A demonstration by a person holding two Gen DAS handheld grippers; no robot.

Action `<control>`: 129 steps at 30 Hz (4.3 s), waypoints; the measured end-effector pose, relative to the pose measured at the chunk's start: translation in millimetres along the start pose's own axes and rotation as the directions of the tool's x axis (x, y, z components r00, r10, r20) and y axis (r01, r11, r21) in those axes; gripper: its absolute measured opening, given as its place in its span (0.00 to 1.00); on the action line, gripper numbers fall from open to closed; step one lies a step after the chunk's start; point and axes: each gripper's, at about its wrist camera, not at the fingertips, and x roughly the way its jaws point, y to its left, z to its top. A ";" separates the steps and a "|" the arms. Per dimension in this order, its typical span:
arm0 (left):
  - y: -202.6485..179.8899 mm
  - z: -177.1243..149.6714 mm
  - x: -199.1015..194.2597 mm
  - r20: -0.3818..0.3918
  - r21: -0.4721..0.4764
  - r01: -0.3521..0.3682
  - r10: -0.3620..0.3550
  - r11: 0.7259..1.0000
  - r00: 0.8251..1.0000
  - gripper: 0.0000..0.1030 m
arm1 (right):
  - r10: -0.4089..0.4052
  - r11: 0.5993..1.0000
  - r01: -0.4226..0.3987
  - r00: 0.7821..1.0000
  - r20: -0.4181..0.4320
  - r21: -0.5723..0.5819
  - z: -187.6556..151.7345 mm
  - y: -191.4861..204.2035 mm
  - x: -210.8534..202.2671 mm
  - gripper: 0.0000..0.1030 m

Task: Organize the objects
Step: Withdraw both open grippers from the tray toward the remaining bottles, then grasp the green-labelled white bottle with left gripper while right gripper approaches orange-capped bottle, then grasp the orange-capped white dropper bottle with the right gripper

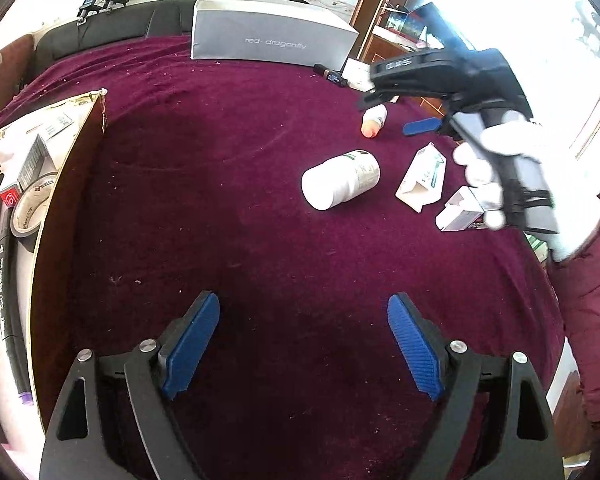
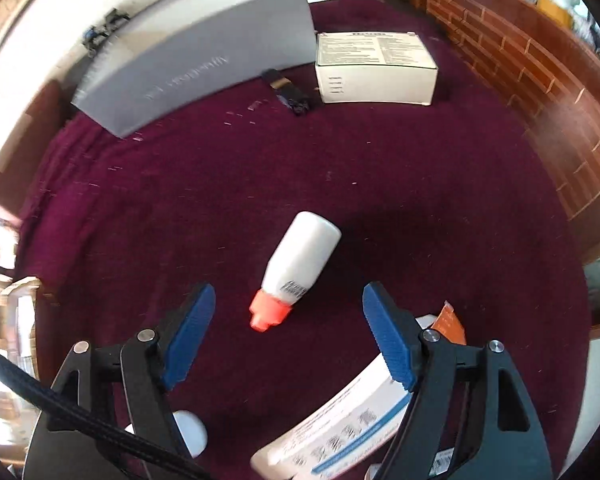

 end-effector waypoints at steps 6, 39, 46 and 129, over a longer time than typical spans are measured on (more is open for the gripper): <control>0.2 -0.4 -1.0 0.002 -0.005 0.010 -0.010 1.000 1.000 0.81 | -0.138 0.990 0.137 0.990 -0.005 -0.037 8.7 9.3 19.9 0.47; -22.7 0.8 11.7 -0.070 0.125 -0.085 0.095 0.988 0.993 0.97 | 0.125 0.985 -0.117 0.990 0.064 -0.125 -100.8 14.0 -28.2 0.67; -36.9 -3.1 20.6 -0.099 0.216 -0.161 0.185 0.963 0.978 0.98 | 0.206 0.971 -0.186 0.970 0.130 -0.149 -106.6 29.7 -19.2 1.00; 43.7 34.8 -95.8 0.173 -0.040 -0.150 0.154 0.988 0.973 0.41 | -0.139 0.990 0.139 0.990 0.006 -0.030 16.8 23.7 30.8 0.53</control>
